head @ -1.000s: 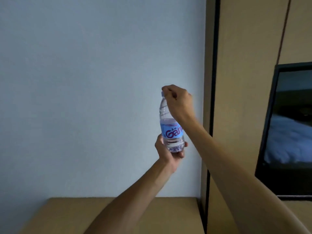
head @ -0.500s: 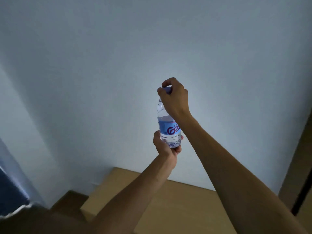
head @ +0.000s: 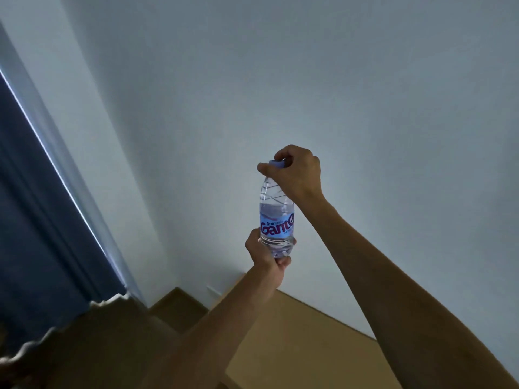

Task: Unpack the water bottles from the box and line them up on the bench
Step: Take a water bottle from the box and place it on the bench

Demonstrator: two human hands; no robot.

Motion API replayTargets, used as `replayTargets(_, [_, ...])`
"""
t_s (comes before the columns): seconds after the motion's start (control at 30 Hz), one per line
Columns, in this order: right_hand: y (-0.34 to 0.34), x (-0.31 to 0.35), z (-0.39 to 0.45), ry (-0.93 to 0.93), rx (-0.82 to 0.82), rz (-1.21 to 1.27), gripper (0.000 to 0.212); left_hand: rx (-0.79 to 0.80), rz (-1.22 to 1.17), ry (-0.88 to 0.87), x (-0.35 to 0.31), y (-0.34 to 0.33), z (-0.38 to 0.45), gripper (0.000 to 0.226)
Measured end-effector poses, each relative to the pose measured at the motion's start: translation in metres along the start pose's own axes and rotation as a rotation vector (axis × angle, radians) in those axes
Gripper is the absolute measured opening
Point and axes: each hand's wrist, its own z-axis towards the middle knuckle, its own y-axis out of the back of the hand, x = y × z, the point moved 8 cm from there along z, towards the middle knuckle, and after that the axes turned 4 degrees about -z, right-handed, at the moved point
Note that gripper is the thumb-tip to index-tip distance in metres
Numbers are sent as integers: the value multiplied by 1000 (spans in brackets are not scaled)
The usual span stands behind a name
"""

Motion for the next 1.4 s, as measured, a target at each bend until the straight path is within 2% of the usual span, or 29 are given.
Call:
replayTargets(0.17, [-73, -3, 47, 2, 170, -3, 24, -44, -54, -38, -24, 13, 50, 44])
replayTargets(0.43, [-148, 4, 77, 100, 184, 30, 17, -170, -178, -119, -62, 46, 108, 39])
replayTargets(0.67, [-186, 8, 104, 129, 95, 18, 15, -6, -195, -121, -99, 55, 160, 36])
replayTargets(0.8, [-219, 1, 123, 46, 96, 69, 23, 16, -223, -65, -106, 76, 187, 30])
replayTargets(0.9, [-233, -12, 131, -27, 27, 60, 19, 66, -207, 12, -108, 90, 207, 26])
replayTargets(0.97, [-239, -15, 138, -52, -15, 8, 20, 95, -184, 51, -114, 94, 223, 31])
replayTargets(1.1, [-253, -19, 150, -82, 14, -122, 20, 122, -60, 110, -118, 104, 247, 38])
replayTargets(1.2, [-265, -25, 155, -104, 68, -184, 23, 84, 4, 116, -111, 102, 260, 35])
replayTargets(1.4, [-270, -47, 169, -135, 98, -340, 19, 93, 4, 164, -87, 82, 272, 32])
